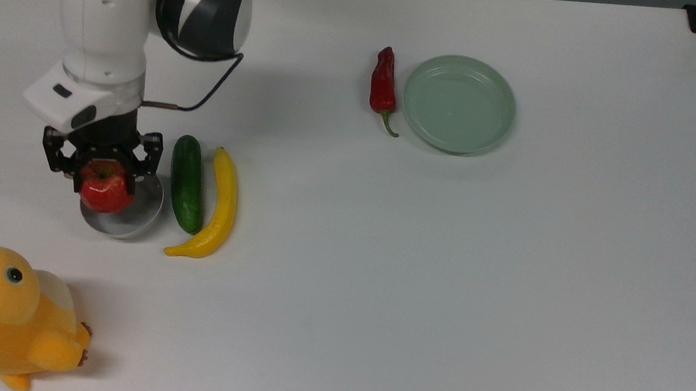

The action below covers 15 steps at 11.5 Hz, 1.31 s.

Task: Red apple placed in the center of the desktop
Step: 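Lower the gripper and close it around the red apple, then lift the apple out of the bowl and carry it toward the table center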

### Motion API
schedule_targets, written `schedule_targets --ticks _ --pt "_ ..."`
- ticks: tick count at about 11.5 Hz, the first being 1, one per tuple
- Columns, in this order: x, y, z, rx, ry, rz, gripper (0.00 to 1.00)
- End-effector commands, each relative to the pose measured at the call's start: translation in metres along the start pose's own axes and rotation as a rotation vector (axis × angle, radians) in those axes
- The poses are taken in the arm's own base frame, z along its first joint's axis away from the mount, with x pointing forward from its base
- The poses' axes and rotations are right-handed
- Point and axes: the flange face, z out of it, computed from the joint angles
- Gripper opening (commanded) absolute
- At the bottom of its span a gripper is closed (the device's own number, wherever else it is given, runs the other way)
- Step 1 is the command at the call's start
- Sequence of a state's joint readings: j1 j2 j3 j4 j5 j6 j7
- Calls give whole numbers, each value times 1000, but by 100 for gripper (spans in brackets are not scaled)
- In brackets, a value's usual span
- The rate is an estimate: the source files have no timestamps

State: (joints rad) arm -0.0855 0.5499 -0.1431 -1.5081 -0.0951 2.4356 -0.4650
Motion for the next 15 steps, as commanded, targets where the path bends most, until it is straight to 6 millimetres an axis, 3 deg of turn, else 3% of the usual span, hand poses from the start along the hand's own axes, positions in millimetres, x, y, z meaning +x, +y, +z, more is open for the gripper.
schedule_targets --ticks 1,2,5,8,11,15 --pt "-1 -3 -97 56 -20 42 39" --pt "1 -15 -125 89 -42 47 39" --pt "-14 -49 -186 221 -172 23 39" --pt "-45 -86 -211 317 -241 -3 41" --pt "-71 -128 -195 341 -252 -7 42" --pt "-98 -170 -135 303 -183 -20 43"
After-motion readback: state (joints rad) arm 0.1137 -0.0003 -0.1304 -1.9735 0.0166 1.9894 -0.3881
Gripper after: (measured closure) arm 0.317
